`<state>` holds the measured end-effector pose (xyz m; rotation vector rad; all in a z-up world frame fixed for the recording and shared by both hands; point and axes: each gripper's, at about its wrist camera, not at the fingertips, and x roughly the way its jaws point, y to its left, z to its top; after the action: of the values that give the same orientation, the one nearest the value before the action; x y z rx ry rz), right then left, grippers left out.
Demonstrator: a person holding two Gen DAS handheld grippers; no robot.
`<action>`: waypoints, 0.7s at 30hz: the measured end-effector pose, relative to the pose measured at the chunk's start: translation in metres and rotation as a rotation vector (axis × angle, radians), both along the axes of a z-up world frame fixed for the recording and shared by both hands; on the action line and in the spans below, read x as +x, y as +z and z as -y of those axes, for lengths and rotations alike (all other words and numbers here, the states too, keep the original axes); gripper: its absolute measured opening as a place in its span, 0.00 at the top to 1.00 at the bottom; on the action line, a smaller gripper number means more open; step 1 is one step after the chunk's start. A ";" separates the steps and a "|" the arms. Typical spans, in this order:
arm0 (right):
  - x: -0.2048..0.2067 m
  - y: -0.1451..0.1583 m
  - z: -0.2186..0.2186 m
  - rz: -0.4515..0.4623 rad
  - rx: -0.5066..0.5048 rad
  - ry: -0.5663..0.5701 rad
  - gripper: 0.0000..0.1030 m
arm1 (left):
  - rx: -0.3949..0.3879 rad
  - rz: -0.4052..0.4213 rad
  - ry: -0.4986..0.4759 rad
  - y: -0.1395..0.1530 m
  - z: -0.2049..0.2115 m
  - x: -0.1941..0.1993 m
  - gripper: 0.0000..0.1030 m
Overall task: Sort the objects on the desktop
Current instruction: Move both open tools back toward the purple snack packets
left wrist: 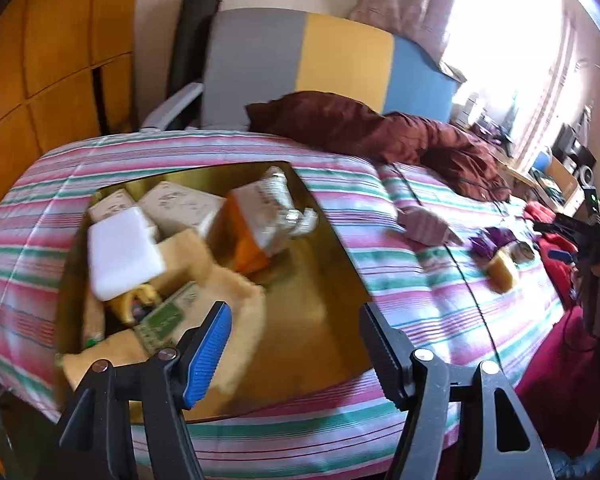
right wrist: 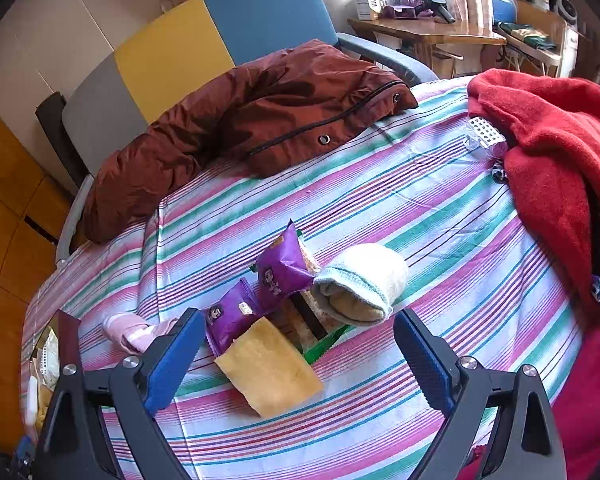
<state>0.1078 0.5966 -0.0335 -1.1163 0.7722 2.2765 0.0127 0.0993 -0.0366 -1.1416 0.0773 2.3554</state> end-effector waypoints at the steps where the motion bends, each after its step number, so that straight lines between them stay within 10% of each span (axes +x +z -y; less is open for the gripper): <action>1: 0.002 0.000 -0.002 -0.003 -0.004 -0.013 0.07 | -0.002 0.002 -0.015 0.000 -0.005 0.001 0.35; 9: 0.032 0.001 -0.032 -0.059 -0.043 -0.194 0.12 | -0.020 0.031 -0.163 -0.007 -0.061 0.012 0.35; 21: -0.044 -0.007 0.028 0.144 0.292 0.158 0.27 | -0.044 0.091 -0.331 -0.024 -0.106 0.032 0.35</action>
<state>0.0635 0.5686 -0.0408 -1.2193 0.2924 2.3112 0.0443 0.2056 -0.0610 -1.1563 0.2667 2.0172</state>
